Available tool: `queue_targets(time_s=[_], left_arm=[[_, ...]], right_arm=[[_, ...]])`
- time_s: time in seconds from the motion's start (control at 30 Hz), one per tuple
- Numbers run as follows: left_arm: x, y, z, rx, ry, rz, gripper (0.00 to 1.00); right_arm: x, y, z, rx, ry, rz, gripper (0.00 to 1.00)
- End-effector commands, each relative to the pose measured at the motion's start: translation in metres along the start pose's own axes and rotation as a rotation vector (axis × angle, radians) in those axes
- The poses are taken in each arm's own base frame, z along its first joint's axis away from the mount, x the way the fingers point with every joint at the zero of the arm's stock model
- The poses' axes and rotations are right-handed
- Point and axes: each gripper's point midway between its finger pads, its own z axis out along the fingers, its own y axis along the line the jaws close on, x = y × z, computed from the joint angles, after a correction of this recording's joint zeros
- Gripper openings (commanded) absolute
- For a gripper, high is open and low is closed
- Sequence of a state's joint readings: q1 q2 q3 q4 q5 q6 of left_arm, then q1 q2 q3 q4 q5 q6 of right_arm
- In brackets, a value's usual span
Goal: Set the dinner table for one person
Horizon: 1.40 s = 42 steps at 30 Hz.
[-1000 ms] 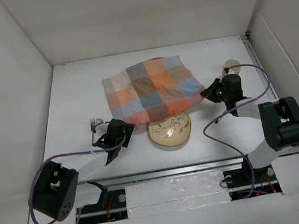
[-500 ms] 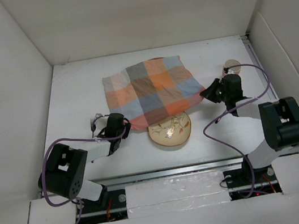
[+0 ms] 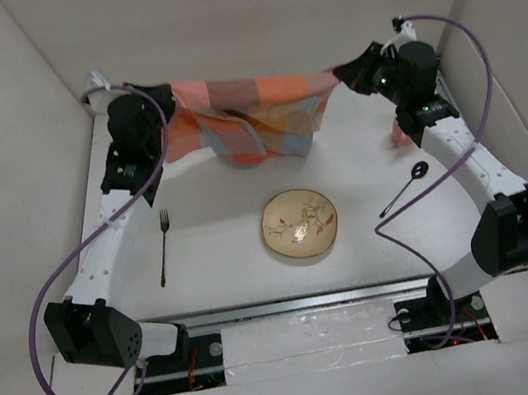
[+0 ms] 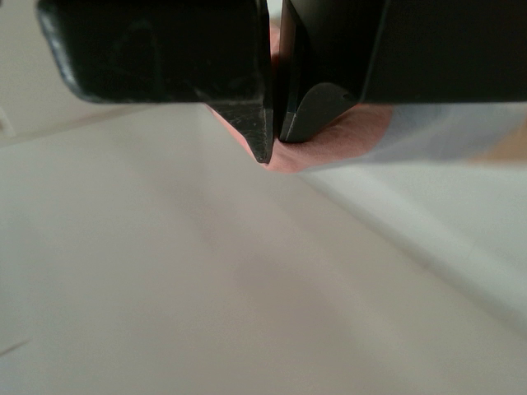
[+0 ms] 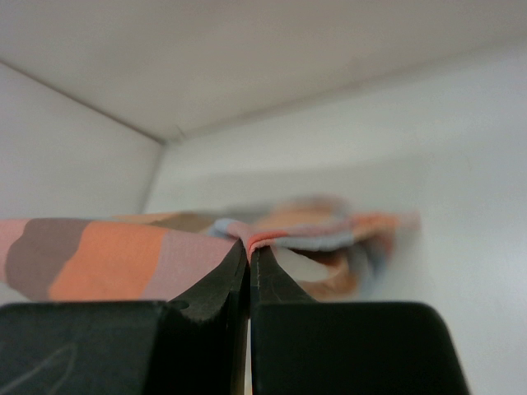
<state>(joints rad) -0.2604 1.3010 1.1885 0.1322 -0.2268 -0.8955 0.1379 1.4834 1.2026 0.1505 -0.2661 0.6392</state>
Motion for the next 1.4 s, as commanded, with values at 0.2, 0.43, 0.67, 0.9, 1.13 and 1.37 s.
queue_targets(time_s=[0.2, 0.43, 0.67, 0.9, 1.13, 1.37], left_arm=[[-0.139, -0.155, -0.048, 0.242, -0.227, 0.253, 0.00], [-0.113, -0.135, -0.043, 0.236, -0.151, 0.328, 0.06], [-0.054, -0.070, 0.035, 0.074, -0.001, 0.416, 0.00], [-0.068, -0.074, 0.130, 0.061, 0.006, 0.391, 0.00], [-0.133, -0.137, 0.119, 0.276, -0.132, 0.294, 0.00], [-0.114, -0.113, 0.101, 0.297, -0.126, 0.365, 0.00]], right_arm=[[-0.168, 0.167, -0.110, -0.159, -0.342, -0.260, 0.00], [-0.158, 0.164, -0.121, -0.161, -0.322, -0.265, 0.00], [-0.119, 0.116, -0.036, -0.100, -0.177, -0.229, 0.00], [-0.105, 0.058, 0.065, -0.035, -0.055, -0.179, 0.00], [-0.184, 0.105, 0.071, -0.164, -0.203, -0.186, 0.00], [-0.162, 0.086, 0.060, -0.167, -0.173, -0.198, 0.00]])
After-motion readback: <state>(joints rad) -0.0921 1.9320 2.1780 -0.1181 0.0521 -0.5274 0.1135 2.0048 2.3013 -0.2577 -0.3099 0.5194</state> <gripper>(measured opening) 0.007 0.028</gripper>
